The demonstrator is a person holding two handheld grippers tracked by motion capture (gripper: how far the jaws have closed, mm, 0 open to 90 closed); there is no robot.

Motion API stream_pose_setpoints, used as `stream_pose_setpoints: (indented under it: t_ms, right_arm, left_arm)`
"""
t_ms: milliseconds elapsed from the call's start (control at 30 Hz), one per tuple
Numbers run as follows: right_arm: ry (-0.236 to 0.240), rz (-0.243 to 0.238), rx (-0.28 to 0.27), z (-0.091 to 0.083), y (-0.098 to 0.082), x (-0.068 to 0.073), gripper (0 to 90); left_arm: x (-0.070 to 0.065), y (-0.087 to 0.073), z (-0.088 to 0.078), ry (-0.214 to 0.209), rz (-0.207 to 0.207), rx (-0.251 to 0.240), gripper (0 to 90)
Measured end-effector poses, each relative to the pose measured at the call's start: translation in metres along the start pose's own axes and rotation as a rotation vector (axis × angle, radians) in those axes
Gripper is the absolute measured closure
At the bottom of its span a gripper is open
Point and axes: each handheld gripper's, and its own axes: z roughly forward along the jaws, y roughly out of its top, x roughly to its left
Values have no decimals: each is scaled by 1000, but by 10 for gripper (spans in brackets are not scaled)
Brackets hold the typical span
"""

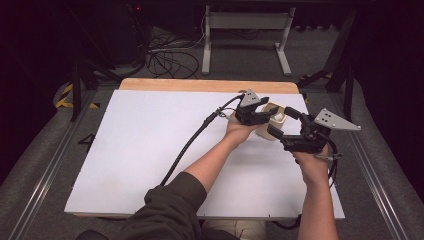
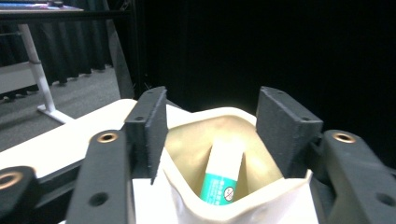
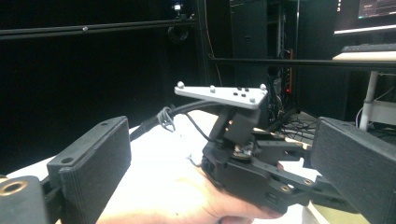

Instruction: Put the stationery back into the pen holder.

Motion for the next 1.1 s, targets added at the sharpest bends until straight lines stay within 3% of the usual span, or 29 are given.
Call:
stream_pose_setpoints:
  t_ms: [233, 533, 667, 1100]
  right_arm:
    - [-4, -9, 5, 1, 0, 1, 57]
    - [-1, -17, 10, 4, 0, 4, 57]
    - [-2, -19, 7, 4, 0, 5, 57]
    - [4, -38, 20, 11, -1, 10, 57]
  left_arm:
    - [2, 10, -20, 7, 4, -14, 303]
    - [4, 19, -46, 16, 12, -38, 230]
    - [3, 22, -58, 24, 41, -40, 201]
    - [3, 24, -109, 40, 40, -84, 146]
